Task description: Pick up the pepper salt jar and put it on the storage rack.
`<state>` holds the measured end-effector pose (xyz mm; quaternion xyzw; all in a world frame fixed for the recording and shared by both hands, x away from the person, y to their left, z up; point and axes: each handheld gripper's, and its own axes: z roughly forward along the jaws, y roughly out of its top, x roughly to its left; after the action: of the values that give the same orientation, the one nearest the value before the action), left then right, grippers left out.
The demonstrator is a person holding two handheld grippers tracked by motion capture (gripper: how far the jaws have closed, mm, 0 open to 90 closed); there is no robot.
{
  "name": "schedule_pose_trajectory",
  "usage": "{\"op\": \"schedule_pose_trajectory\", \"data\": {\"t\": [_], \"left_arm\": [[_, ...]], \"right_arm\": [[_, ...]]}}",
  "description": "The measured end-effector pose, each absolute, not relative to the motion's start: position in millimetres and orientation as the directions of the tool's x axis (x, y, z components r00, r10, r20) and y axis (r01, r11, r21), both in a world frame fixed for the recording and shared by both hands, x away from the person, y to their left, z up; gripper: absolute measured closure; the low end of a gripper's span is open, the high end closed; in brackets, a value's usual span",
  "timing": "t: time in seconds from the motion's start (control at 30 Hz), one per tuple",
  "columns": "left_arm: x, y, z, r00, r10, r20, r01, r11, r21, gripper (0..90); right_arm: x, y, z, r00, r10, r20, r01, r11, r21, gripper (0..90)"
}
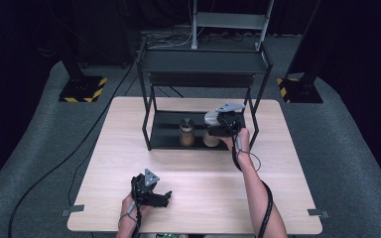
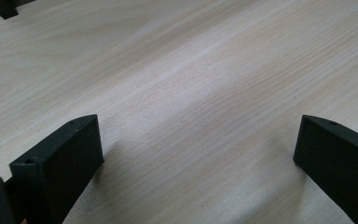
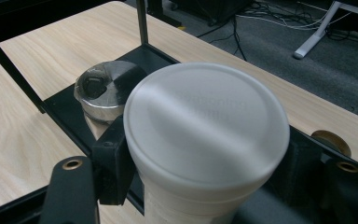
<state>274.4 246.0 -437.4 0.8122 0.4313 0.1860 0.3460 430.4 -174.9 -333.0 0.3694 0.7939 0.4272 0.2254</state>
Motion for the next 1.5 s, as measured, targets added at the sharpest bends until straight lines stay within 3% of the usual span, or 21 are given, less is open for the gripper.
{"op": "schedule_pose_trajectory", "data": {"t": [1.5], "left_arm": [[275, 246, -437, 0.560, 0.828, 0.004, 0.571, -0.390, 0.722, 0.8]], "right_arm": [[450, -160, -350, -0.628, 0.778, 0.001, 0.425, 0.342, 0.838, 33.4]]}}
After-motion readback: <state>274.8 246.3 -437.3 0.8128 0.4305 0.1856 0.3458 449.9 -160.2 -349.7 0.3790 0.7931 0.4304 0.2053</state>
